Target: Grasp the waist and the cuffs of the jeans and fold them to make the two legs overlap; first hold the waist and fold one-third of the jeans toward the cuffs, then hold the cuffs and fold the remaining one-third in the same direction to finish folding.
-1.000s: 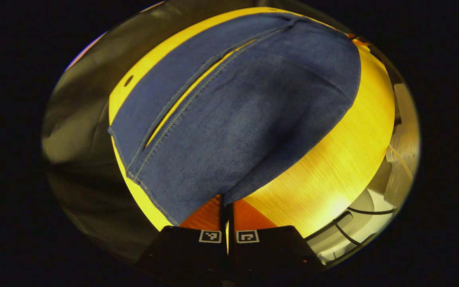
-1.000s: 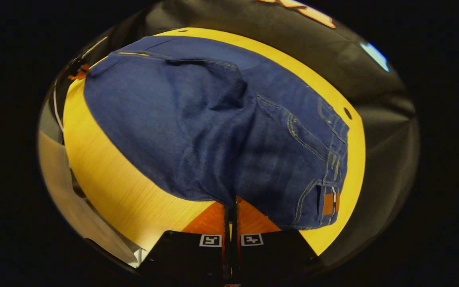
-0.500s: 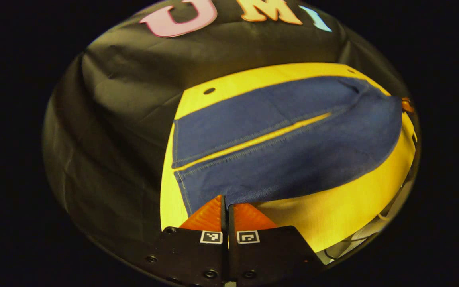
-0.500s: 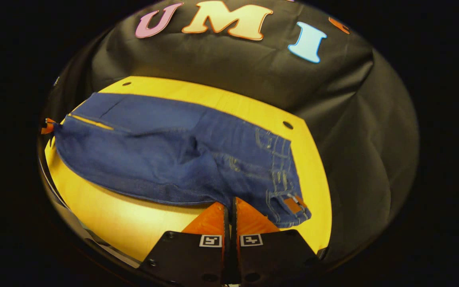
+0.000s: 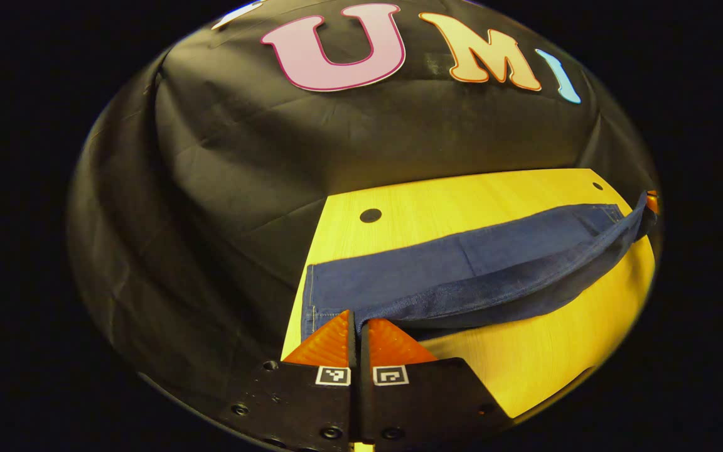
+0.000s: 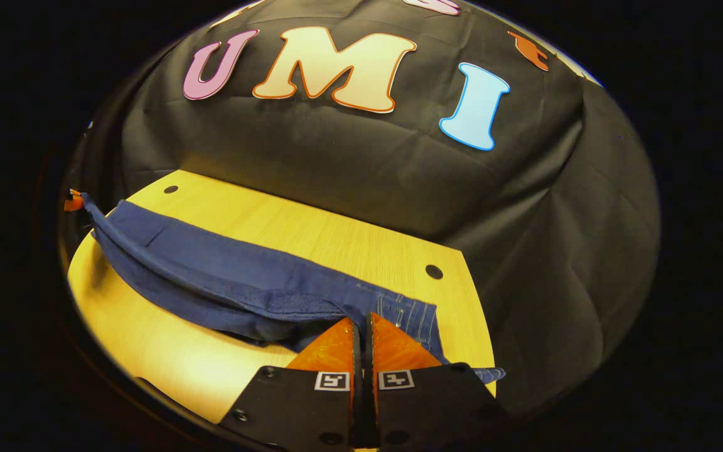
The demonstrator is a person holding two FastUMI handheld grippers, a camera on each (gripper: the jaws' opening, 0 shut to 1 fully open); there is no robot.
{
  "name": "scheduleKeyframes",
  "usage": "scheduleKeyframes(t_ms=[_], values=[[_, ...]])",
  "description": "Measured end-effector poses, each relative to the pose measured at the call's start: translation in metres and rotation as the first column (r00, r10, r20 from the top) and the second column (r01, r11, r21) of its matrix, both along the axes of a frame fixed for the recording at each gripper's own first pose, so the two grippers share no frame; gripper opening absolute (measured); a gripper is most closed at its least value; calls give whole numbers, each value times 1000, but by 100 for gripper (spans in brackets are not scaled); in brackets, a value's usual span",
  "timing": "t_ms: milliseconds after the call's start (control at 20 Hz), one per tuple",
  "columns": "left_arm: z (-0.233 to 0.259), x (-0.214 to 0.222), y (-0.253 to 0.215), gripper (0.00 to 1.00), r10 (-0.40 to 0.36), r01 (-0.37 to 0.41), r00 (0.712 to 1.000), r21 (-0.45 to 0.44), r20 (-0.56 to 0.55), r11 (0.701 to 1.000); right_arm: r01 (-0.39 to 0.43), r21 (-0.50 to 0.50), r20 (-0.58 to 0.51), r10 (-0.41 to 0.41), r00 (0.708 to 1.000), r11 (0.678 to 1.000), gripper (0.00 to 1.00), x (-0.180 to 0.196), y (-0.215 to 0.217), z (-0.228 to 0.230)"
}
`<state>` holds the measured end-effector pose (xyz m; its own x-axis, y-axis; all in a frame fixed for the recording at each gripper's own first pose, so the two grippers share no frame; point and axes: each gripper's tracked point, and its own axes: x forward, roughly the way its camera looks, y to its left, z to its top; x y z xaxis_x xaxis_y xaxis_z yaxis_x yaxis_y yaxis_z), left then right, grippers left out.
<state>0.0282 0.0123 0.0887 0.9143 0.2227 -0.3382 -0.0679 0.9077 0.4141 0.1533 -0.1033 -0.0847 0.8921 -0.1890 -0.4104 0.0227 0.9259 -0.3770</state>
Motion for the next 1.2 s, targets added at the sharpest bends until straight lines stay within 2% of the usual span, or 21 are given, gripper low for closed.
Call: scheduleKeyframes(t_ms=[50,300,350,550,750,900,1000,1050,1100,1200], values=[[3,0,-4,0,6,-6,1000,-5,-5,1000,-1,8,-2,1,1000,1000,2,13,0,1],[-2,8,5,0,88,-94,994,-96,-58,991,-9,54,-40,11,999,999,0,78,-1,-15],[-6,8,6,0,105,-113,991,-101,-80,989,-6,71,-58,10,998,997,2,92,0,-23],[-13,6,8,0,140,-151,980,-68,-144,986,8,87,-118,2,993,996,2,144,-2,-68],[-11,3,9,0,170,-179,970,-38,-172,983,31,81,-194,-15,981,996,0,166,-6,-119],[-11,0,12,0,202,-208,965,-22,-167,978,49,79,-224,-30,974,996,3,173,-13,-141],[-10,2,9,2,207,-217,968,-62,-141,974,51,97,-239,-26,971,994,7,172,-11,-147],[-10,5,-1,6,190,-204,974,-115,-125,972,52,119,-237,-23,971,992,13,171,-10,-145],[-8,7,-15,29,173,-191,978,-168,-116,967,65,134,-237,-32,971,989,16,168,-12,-142],[3,14,-43,76,162,-174,984,-247,-68,953,81,178,-224,-40,974,981,58,161,-19,-132]])
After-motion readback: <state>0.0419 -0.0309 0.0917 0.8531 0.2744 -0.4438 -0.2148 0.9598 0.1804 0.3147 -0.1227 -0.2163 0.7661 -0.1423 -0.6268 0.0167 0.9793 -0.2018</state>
